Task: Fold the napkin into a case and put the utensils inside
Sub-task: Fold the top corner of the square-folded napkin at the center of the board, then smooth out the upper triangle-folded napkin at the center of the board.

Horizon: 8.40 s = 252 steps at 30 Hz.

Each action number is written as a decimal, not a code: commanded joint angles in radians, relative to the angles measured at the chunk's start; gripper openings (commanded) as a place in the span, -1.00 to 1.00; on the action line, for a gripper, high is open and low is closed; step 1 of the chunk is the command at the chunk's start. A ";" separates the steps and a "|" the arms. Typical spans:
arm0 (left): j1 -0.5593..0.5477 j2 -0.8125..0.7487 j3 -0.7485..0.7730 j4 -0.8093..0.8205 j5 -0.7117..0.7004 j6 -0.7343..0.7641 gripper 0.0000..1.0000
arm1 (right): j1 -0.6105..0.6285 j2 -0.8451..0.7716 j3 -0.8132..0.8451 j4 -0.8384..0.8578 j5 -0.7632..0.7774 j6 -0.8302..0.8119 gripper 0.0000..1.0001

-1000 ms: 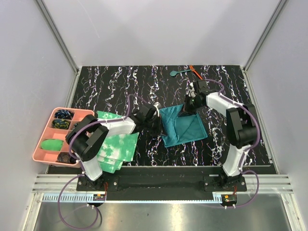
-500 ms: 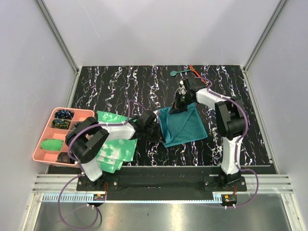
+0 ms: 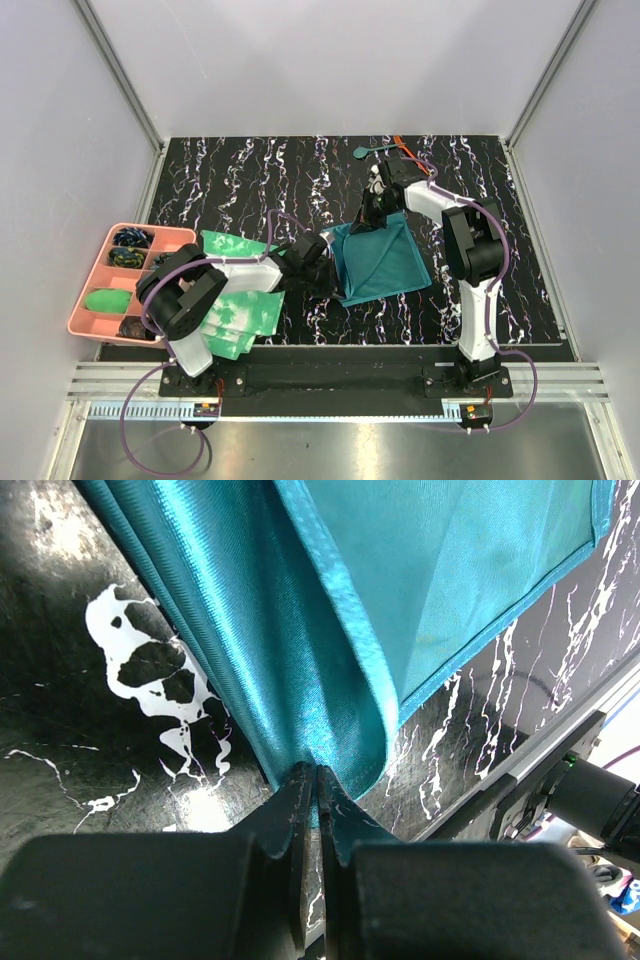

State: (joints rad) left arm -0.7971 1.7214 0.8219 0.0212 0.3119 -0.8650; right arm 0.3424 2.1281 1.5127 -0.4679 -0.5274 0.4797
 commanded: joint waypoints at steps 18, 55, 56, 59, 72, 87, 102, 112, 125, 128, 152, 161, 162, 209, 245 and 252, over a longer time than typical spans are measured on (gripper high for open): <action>-0.010 -0.022 -0.018 0.051 -0.013 -0.005 -0.87 | 0.041 0.069 0.103 0.015 -0.062 0.016 -1.00; 0.028 -0.183 -0.032 -0.012 -0.083 -0.011 -0.78 | 0.046 0.063 0.198 -0.040 -0.042 -0.006 -0.39; 0.036 -0.209 -0.035 -0.003 -0.079 -0.020 -0.76 | 0.046 0.040 0.208 -0.060 -0.034 -0.009 -0.37; 0.056 -0.224 0.000 -0.003 -0.062 -0.035 -0.73 | 0.032 -0.014 0.215 -0.077 -0.026 -0.015 -0.23; 0.050 0.069 0.246 0.052 0.118 -0.017 -0.76 | -0.219 -0.191 -0.019 -0.100 -0.088 -0.131 -0.27; 0.030 0.124 0.206 0.034 0.078 0.018 -0.79 | -0.281 -0.046 -0.045 0.005 -0.161 -0.141 -0.70; 0.036 0.167 0.180 0.034 0.046 0.041 -0.82 | -0.309 0.038 0.001 0.018 -0.126 -0.151 -0.70; 0.035 0.161 0.126 0.069 0.052 0.031 -0.83 | -0.321 0.101 0.070 0.031 -0.157 -0.147 -0.70; 0.171 0.055 0.284 -0.088 -0.008 0.098 -0.26 | -0.325 -0.112 0.035 -0.052 0.004 -0.069 -0.33; 0.205 0.092 0.383 -0.171 -0.084 0.176 -0.25 | -0.326 -0.169 -0.026 -0.066 0.068 -0.055 -0.24; 0.219 0.385 0.726 -0.274 -0.198 0.399 -0.36 | -0.326 -0.135 -0.238 0.063 0.087 -0.066 -0.93; 0.219 0.418 0.752 -0.271 -0.195 0.396 -0.47 | -0.327 -0.109 -0.241 0.080 0.066 -0.056 -0.95; 0.219 0.418 0.755 -0.271 -0.191 0.394 -0.51 | -0.324 -0.108 -0.240 0.080 0.064 -0.056 -0.95; 0.239 0.291 0.620 -0.271 -0.231 0.383 -1.00 | -0.326 -0.100 -0.212 0.081 0.037 -0.039 -1.00; 0.242 0.331 0.615 -0.251 -0.223 0.371 -1.00 | -0.310 0.044 -0.028 0.236 -0.221 0.077 -1.00; 0.243 0.336 0.614 -0.253 -0.221 0.376 -1.00 | -0.327 0.119 -0.013 0.236 -0.209 0.043 -1.00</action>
State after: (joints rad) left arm -0.5606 2.0689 1.4311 -0.2684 0.1036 -0.4950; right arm 0.0246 2.2135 1.4582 -0.2607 -0.7261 0.5476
